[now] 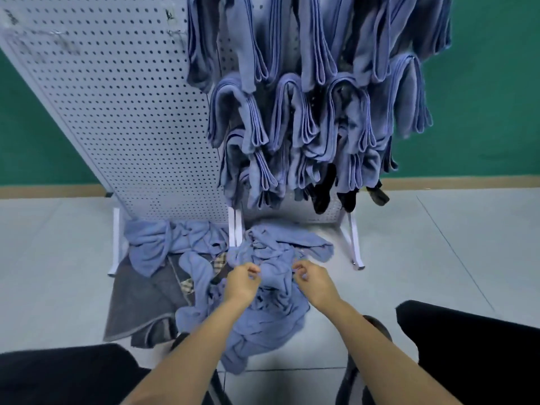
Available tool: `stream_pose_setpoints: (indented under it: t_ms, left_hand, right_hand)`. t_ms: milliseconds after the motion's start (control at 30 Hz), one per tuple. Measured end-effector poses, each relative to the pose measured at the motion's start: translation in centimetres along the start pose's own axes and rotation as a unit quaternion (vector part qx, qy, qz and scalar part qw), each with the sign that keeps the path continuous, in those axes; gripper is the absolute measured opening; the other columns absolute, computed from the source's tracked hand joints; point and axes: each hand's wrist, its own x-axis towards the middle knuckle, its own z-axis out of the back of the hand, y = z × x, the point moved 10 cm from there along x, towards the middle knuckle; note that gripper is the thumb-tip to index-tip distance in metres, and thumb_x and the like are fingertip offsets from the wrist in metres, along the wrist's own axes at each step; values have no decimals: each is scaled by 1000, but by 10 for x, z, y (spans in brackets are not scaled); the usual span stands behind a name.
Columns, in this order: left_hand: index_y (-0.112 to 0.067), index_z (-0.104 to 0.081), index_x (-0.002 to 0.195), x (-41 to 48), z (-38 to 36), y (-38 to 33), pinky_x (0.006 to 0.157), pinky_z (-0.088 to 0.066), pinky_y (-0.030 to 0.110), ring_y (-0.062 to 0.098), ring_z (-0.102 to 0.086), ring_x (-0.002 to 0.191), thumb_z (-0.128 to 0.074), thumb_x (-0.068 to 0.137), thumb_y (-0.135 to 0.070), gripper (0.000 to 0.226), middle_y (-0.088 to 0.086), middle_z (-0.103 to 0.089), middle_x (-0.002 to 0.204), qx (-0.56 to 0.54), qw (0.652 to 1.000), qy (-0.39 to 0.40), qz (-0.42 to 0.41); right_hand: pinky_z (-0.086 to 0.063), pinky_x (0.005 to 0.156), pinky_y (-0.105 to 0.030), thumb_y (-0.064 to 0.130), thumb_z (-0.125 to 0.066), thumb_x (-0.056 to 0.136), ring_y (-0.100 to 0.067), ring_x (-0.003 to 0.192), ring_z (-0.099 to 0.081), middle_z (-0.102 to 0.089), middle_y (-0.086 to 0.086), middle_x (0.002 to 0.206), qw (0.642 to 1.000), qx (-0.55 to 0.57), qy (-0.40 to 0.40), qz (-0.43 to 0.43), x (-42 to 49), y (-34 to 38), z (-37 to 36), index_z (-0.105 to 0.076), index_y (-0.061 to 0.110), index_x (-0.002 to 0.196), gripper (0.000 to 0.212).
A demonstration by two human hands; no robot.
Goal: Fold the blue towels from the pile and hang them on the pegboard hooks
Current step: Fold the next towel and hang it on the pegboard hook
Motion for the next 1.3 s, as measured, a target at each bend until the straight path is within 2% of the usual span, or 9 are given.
stream_pose_setpoints:
  t_ms: [200, 333, 467, 667, 767, 833, 967, 1100, 1300]
  left_hand:
    - [-7, -63, 96, 52, -41, 49, 87, -50, 33, 30, -62, 101, -56, 91, -2, 11, 16, -67, 104, -22, 997, 28, 69]
    - [-6, -64, 102, 94, -58, 56, 75, -43, 25, 29, -60, 93, -55, 90, -2, 15, 13, -64, 97, 0, 997, 35, 76]
    - [-17, -41, 61, 128, -77, 59, 60, -36, 27, 25, -47, 69, -53, 82, 3, 31, 10, -51, 68, 33, 997, 29, 56]
    - [-8, -56, 86, 140, -101, 69, 67, -44, 31, 31, -61, 86, -56, 87, -7, 1, 18, -64, 90, 74, 995, 46, 37]
    - [-5, -65, 95, 137, -104, 69, 68, -43, 29, 28, -61, 87, -59, 90, -11, 10, 13, -67, 92, 82, 994, 64, 32]
    - [-11, -66, 86, 134, -98, 64, 71, -48, 29, 20, -60, 81, -65, 88, -15, 5, 6, -67, 86, 70, 995, 63, 28]
    - [-26, -51, 63, 123, -73, 38, 70, -50, 33, 17, -56, 72, -73, 82, -18, 30, -7, -56, 67, 43, 997, 69, 3]
    - [-27, -47, 64, 104, -37, -10, 70, -47, 29, 16, -52, 71, -75, 81, -17, 34, -9, -52, 68, 26, 997, 51, -53]
    - [-20, -51, 65, 56, 44, -103, 57, -39, 17, 13, -47, 60, -68, 79, -1, 29, -4, -53, 63, -73, 985, 2, -154]
  right_hand:
    - [-44, 72, -28, 11, -47, 94, -23, 91, -61, -64, -8, 96, 997, -28, 61, -39, 52, -34, -51, -57, 11, 121, 29]
    - [-49, 83, -35, 8, -49, 93, -26, 105, -60, -62, -11, 117, 995, -63, 72, -42, 96, -46, -65, -53, 12, 127, 35]
    - [-48, 82, -33, 11, -50, 92, -25, 111, -55, -54, -10, 126, 992, -92, 76, -42, 129, -58, -78, -50, 16, 130, 38]
    - [-46, 74, -39, 6, -49, 90, -23, 90, -51, -56, -13, 110, 989, -106, 89, -48, 144, -74, -104, -49, 11, 112, 23]
    - [-39, 73, -32, 10, -50, 92, -19, 83, -45, -57, -12, 101, 990, -97, 75, -61, 141, -78, -103, -49, 11, 110, 18]
    - [-39, 67, -30, 7, -49, 92, -20, 80, -48, -55, -9, 91, 993, -81, 66, -54, 136, -74, -96, -47, 12, 103, 12]
    - [-34, 57, -28, 8, -54, 88, -23, 74, -50, -51, -2, 74, 997, -44, 22, -57, 122, -61, -57, -51, 17, 98, 14]
    - [-45, 67, -34, 13, -59, 90, -27, 83, -57, -62, -10, 84, 998, -63, -14, -14, 104, -20, -11, -57, 13, 86, 4]
    - [-48, 67, -38, 17, -55, 93, -30, 80, -60, -65, -12, 85, 992, -52, -94, 73, 63, 67, 74, -62, 9, 96, 10]
